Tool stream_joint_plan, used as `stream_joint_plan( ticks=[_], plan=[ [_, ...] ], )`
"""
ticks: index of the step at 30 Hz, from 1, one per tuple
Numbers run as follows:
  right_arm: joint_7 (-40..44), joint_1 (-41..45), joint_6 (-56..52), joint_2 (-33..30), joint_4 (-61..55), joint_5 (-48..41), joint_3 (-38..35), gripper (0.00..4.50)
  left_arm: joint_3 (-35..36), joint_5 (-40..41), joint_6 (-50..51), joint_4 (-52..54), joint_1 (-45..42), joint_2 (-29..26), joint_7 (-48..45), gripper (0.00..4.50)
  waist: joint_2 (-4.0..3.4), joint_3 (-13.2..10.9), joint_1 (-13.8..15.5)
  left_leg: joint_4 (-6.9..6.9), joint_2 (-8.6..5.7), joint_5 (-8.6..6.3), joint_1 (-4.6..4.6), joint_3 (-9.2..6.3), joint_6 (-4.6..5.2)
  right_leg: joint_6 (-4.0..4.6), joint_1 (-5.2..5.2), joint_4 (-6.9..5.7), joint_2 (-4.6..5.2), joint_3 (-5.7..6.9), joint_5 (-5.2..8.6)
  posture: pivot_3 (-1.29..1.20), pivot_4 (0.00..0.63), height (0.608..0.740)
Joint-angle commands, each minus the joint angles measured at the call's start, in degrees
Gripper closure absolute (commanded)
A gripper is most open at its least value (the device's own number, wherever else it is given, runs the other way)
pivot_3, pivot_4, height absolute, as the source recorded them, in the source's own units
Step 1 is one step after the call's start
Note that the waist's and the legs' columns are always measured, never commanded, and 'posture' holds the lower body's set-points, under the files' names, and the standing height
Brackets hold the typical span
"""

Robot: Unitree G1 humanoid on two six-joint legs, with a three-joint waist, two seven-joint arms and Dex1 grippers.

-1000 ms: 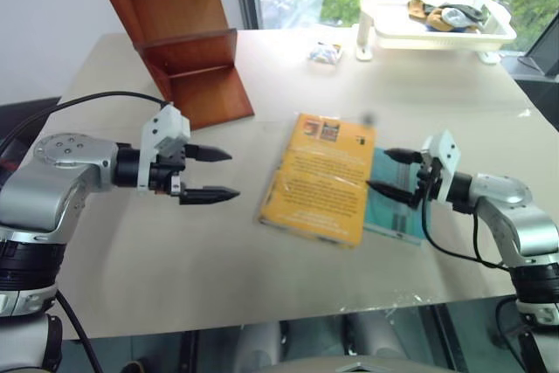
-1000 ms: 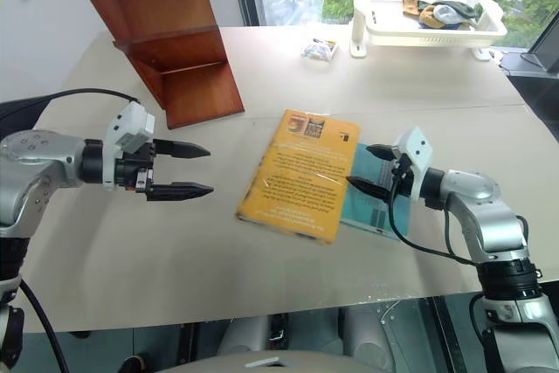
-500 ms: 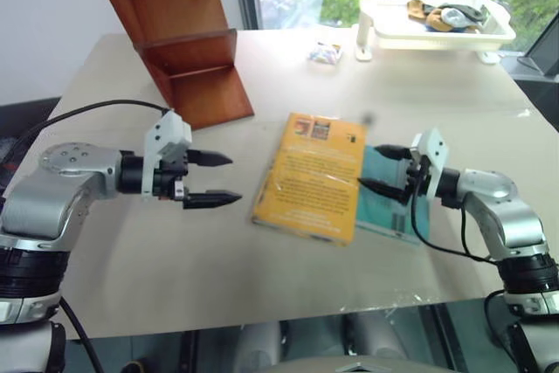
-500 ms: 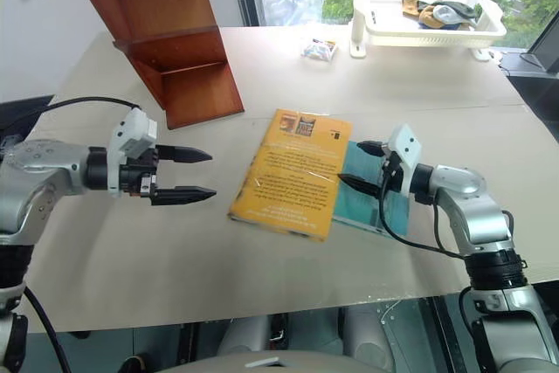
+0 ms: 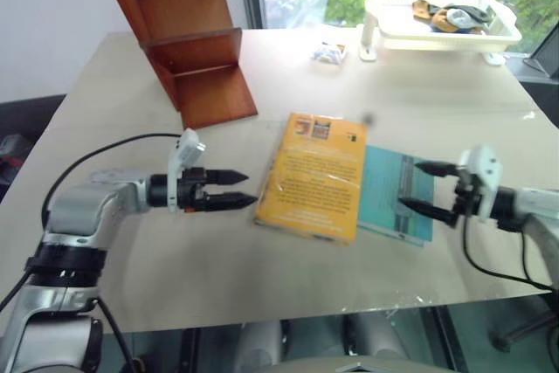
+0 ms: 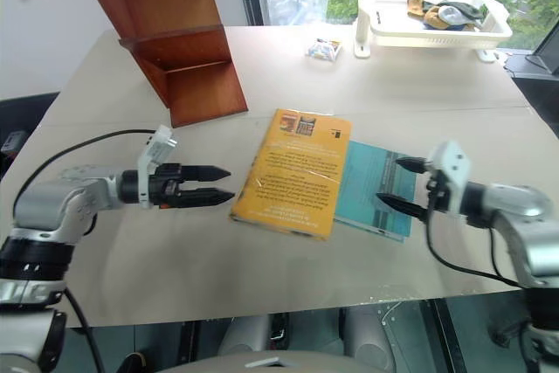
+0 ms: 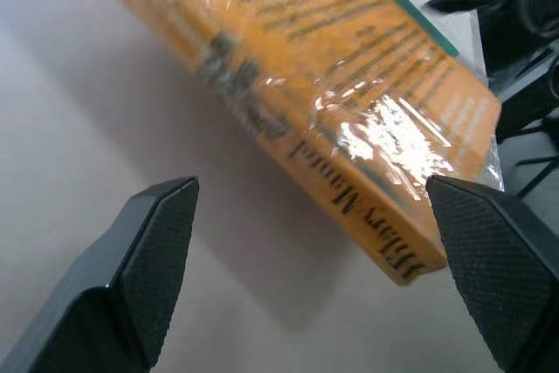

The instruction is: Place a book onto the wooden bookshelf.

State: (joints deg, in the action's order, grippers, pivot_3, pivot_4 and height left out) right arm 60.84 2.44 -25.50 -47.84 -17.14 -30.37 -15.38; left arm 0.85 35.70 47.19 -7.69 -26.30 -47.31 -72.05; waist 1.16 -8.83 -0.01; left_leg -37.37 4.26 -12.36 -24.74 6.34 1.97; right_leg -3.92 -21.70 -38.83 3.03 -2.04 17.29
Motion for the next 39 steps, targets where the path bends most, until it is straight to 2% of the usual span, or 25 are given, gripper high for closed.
stream_joint_plan(
  ticks=[1,5,11,17,20,26,30,32,35,36,37,39],
  plan=[
    [1.6,-4.5,-6.7,-4.5,-9.2,-8.5,-11.3,0.00,0.6,1.5,3.9,-5.1,-4.4,1.5,-0.9,0.07,0.00,0.0,0.0,-0.01,0.00,0.00,-0.01,-0.04,0.00,0.00,0.01,0.01,0.00,0.04,0.00,0.00,0.150,0.740],
    [1.0,-8.4,-14.2,-7.3,-16.6,-19.3,-22.8,0.00,-0.9,2.9,11.5,-12.1,-9.9,4.0,-2.9,0.07,0.03,0.0,-0.3,-0.02,-0.01,-0.01,-0.01,-0.31,0.01,-0.01,0.04,0.01,0.00,0.02,0.00,0.00,0.150,0.740],
    [2.4,-13.3,-21.5,-8.7,-20.3,-35.3,-37.5,0.00,-6.1,1.0,17.7,-21.3,-16.3,6.7,-6.9,0.07,0.15,-0.1,-0.4,-0.02,-0.04,-0.01,-0.07,-0.45,0.02,-0.01,0.05,0.07,0.00,0.09,0.00,0.00,0.150,0.740],
    [4.0,-19.7,-22.2,-7.5,-23.3,-39.7,-43.8,0.00,-8.4,-0.8,19.1,-31.0,-22.0,9.3,-11.6,0.07,0.32,-0.1,-0.4,-0.03,-0.05,-0.01,-0.13,-0.55,0.02,0.00,0.05,0.08,0.01,0.17,0.00,0.00,0.150,0.740],
    [3.7,-21.2,-21.4,-7.2,-23.7,-39.9,-44.4,0.00,-8.4,-1.8,19.1,-34.9,-24.1,10.5,-13.0,0.07,0.34,-0.1,-0.5,-0.04,-0.06,-0.01,-0.15,-0.59,0.03,-0.01,0.06,0.10,0.01,0.20,0.00,0.00,0.150,0.740],
    [4.4,-22.1,-19.8,-7.5,-22.0,-38.3,-43.8,0.00,-14.7,-6.7,16.6,-38.5,-24.1,11.8,-19.8,0.07,0.35,-0.2,-0.6,-0.04,-0.06,-0.01,-0.17,-0.62,0.03,0.00,0.05,0.10,0.01,0.22,0.00,0.00,0.150,0.740],
    [5.2,-21.4,-19.1,-8.5,-20.3,-37.7,-43.7,0.00,-14.6,-7.1,15.6,-41.9,-25.6,12.8,-20.4,1.79,0.36,-0.2,-0.5,-0.05,-0.07,-0.01,-0.23,-0.67,0.03,0.00,0.05,0.13,0.02,0.27,0.00,0.00,0.150,0.740],
    [5.6,-21.4,-18.9,-8.6,-19.9,-37.4,-43.7,0.00,-12.4,-6.8,15.7,-44.8,-27.4,13.4,-20.4,2.32,0.38,-0.2,-0.4,-0.05,-0.07,-0.01,-0.23,-0.68,0.03,0.00,0.05,0.13,0.03,0.28,0.00,0.00,0.150,0.740],
    [6.4,-21.6,-18.4,-8.5,-19.3,-36.7,-43.4,0.00,-10.9,-6.5,16.2,-46.8,-28.6,13.7,-20.4,3.41,0.39,-0.2,-0.4,-0.08,-0.07,-0.01,-0.30,-0.80,0.03,0.00,0.04,0.14,0.03,0.42,0.00,0.00,0.150,0.740],
    [6.7,-21.7,-18.2,-8.4,-19.2,-36.3,-43.3,0.00,-11.0,-6.4,16.4,-46.6,-28.5,13.6,-20.4,3.90,0.39,-0.2,-0.4,-0.08,-0.07,-0.01,-0.33,-0.81,0.03,0.00,0.03,0.16,0.03,0.43,0.00,0.00,0.150,0.740],
    [6.9,-21.8,-18.0,-8.3,-19.1,-36.0,-43.1,0.00,-11.1,-6.2,16.7,-45.9,-28.2,13.5,-20.4,4.20,0.39,-0.2,-0.4,-0.08,-0.08,-0.01,-0.33,-0.81,0.03,0.00,0.04,0.18,0.03,0.43,0.00,0.00,0.150,0.740],
    [7.1,-21.9,-17.8,-8.1,-19.0,-35.9,-43.0,0.00,-10.9,-5.2,17.3,-44.1,-27.8,13.0,-20.4,4.41,0.39,-0.2,-0.4,-0.07,-0.08,-0.01,-0.36,-0.81,0.03,0.00,0.03,0.22,0.03,0.43,0.00,0.00,0.150,0.740]
  ],
)
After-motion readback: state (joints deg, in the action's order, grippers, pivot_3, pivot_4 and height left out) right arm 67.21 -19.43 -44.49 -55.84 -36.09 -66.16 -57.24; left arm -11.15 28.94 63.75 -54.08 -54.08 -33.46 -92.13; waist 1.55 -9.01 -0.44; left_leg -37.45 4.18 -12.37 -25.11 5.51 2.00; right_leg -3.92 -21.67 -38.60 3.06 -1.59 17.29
